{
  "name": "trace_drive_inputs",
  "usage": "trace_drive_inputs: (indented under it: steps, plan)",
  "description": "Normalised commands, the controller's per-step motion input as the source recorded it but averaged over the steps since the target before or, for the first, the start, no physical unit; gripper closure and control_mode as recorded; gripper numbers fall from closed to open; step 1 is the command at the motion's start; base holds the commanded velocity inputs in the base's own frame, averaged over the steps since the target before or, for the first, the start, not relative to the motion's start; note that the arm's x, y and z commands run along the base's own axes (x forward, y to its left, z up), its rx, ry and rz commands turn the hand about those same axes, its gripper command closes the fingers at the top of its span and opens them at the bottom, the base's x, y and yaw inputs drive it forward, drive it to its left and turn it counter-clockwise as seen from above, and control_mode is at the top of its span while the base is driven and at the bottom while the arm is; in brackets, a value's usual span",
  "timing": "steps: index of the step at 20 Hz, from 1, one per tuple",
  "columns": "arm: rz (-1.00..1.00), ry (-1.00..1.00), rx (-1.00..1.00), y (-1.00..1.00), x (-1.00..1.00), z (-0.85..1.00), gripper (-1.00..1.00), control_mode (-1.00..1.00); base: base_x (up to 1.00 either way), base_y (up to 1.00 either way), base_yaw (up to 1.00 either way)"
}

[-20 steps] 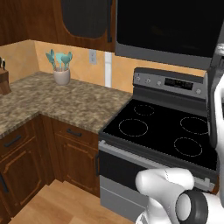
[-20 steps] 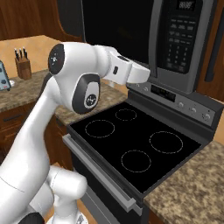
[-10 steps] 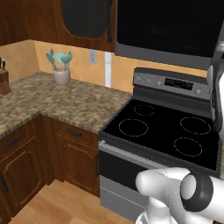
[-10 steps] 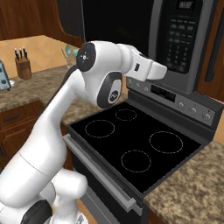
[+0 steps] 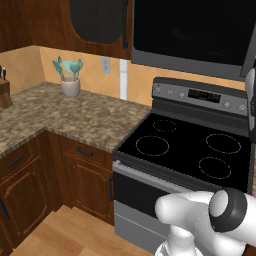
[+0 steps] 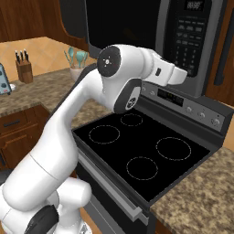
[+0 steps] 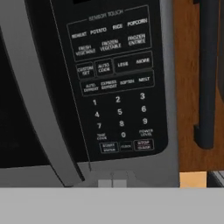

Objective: Pick the corn from the sink and place it in the bowl. Then pick the bowl and place it in the microwave. Then close the microwave door and press the start button.

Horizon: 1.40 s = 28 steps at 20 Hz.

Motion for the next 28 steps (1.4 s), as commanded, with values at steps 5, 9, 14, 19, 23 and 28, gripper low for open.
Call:
trace_drive_inputs:
  steps: [5,9,14,19,23,28]
  plan:
    - [0.00,0.00,0.00,0.00,0.27,-0.19,1.00,-1.00,0.00,0.00,0.00]
    - [0.01,0.00,0.01,-0.21,0.14,-0.06,1.00,-1.00,0.00,0.00,0.00]
    - [0.01,0.00,0.00,-0.12,0.18,-0.01,1.00,-1.00,0.00,0.00,0.00]
    - [0.00,0.00,0.00,0.00,0.36,-0.03,1.00,-1.00,0.00,0.00,0.00]
    - [0.02,0.00,0.01,-0.20,0.24,-0.01,1.00,-1.00,0.00,0.00,0.00]
    - [0.03,0.00,0.00,-0.13,0.21,-0.15,1.00,-1.00,0.00,0.00,0.00]
